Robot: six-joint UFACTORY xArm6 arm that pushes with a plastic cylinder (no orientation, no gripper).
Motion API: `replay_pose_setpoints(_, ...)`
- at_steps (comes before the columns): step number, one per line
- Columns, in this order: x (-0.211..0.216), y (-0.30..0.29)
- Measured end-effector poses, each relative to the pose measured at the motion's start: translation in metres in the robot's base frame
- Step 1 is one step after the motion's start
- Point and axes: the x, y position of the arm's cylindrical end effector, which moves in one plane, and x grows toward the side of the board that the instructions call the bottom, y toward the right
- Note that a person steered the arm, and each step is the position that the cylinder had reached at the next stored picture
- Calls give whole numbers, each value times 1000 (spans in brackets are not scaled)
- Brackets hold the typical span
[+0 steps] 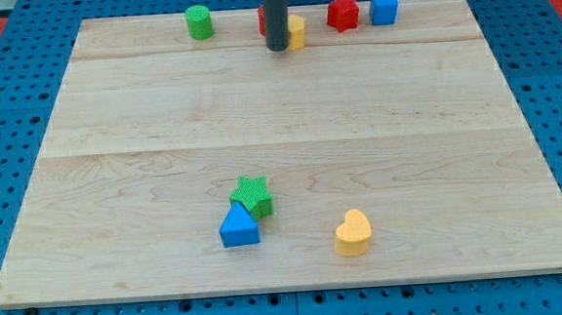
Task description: Move the yellow heart towards bottom center
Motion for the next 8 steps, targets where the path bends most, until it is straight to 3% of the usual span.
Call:
replay_pose_setpoints(1, 20, 8)
replay_pose_setpoints(2, 76, 26)
replay_pose_setpoints(4, 163, 144)
replay_pose_setpoints(5, 232, 175)
replay_pose_setpoints(7, 346, 159)
replay_pose_setpoints(8, 345, 133)
